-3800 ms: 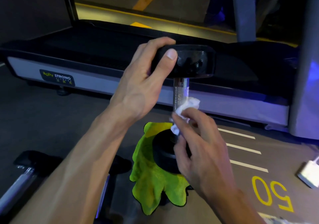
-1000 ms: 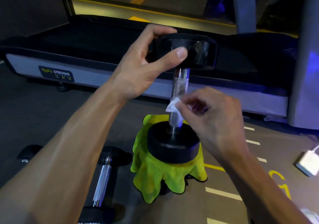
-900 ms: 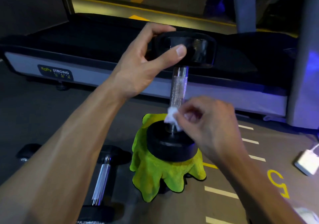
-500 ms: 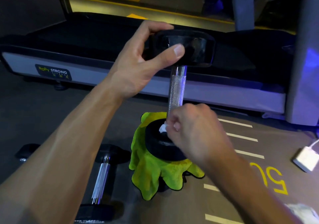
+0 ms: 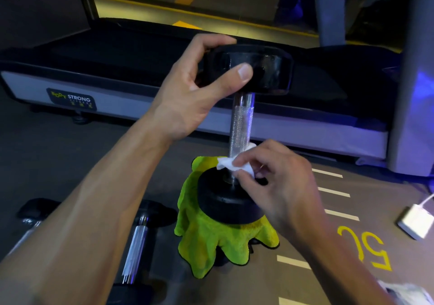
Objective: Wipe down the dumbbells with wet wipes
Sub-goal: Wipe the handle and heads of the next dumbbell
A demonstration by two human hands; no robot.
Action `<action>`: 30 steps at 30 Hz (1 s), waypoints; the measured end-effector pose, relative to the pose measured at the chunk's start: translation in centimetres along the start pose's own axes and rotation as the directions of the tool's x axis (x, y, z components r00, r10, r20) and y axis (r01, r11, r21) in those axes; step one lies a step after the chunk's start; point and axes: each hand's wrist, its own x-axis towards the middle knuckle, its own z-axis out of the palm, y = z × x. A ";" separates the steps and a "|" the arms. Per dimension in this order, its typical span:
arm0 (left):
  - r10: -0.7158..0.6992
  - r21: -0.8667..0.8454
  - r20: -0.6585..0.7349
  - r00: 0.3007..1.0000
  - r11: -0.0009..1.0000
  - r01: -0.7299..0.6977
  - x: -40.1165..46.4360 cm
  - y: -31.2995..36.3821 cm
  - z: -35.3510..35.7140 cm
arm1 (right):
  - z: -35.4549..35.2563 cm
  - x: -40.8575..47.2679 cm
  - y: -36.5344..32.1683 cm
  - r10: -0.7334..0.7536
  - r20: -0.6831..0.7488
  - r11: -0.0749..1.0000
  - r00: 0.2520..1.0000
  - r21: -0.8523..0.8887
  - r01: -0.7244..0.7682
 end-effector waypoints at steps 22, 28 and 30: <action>-0.040 0.014 -0.009 0.999 0.999 0.040 0.1 0.1 -0.3 | 2.5 -0.5 -2.1 -0.137 -0.172 0.981 0.975 -0.159 0.110; -0.015 0.001 0.000 1.000 1.000 0.015 0.0 0.1 0.0 | 2.6 1.4 -2.9 -0.162 -0.193 0.959 0.968 -0.262 0.109; -0.009 -0.001 -0.002 1.000 1.000 0.009 0.0 0.1 0.0 | 2.7 1.7 -3.1 -0.153 -0.188 0.950 0.970 -0.299 0.092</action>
